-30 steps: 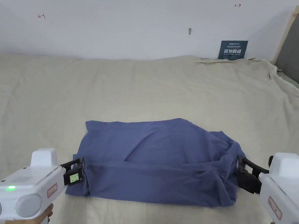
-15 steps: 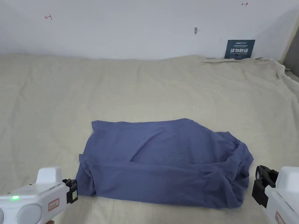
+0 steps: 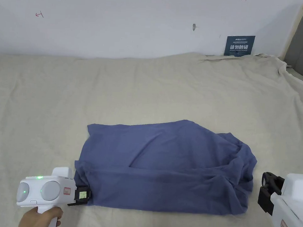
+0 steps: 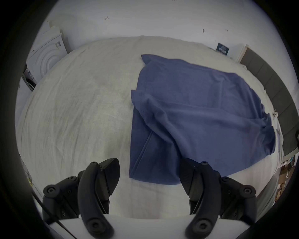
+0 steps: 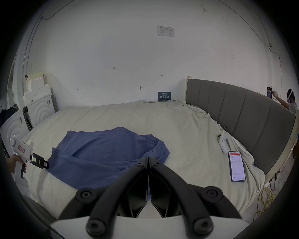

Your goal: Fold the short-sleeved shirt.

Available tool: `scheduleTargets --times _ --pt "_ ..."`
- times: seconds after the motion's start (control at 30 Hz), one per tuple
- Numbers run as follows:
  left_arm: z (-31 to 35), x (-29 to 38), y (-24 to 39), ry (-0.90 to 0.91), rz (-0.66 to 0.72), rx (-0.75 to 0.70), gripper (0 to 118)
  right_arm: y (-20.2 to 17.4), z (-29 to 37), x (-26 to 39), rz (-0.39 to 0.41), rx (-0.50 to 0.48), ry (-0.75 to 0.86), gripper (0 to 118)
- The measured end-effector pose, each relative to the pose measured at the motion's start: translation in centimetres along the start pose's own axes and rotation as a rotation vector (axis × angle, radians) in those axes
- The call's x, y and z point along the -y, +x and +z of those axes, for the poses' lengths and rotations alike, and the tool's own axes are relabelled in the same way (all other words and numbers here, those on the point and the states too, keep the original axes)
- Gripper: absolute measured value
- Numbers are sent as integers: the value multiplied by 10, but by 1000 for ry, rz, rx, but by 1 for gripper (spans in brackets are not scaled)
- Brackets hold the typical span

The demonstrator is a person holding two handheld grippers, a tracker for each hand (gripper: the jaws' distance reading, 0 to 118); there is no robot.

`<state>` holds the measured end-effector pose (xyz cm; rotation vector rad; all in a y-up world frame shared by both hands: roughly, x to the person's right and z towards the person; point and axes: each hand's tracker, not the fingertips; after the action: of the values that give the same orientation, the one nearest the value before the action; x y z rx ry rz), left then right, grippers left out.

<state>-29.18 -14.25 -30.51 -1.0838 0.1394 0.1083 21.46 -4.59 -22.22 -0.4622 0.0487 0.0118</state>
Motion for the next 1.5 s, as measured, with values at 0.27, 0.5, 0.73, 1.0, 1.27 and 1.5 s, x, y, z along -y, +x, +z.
scheduleTargets --times 0.27,0.5,0.73,1.0,1.27,1.5 --pt "-3 6 9 -3 -45 4 10 6 -5 5 -7 10 -26 0" --pt "14 6 3 51 -43 62 5 21 -39 23 -92 -8 -193 2" --pt "34 -2 -5 98 -34 91 5 12 -77 57 -82 -36 -328 90" --pt "33 -1 -3 98 -40 90 5 -15 -97 64 14 -73 -378 86" --pt "33 8 -16 102 14 109 5 -17 -68 58 -4 -97 -377 1" --pt "52 33 -36 111 85 148 5 -8 -26 44 -29 -119 -311 1"
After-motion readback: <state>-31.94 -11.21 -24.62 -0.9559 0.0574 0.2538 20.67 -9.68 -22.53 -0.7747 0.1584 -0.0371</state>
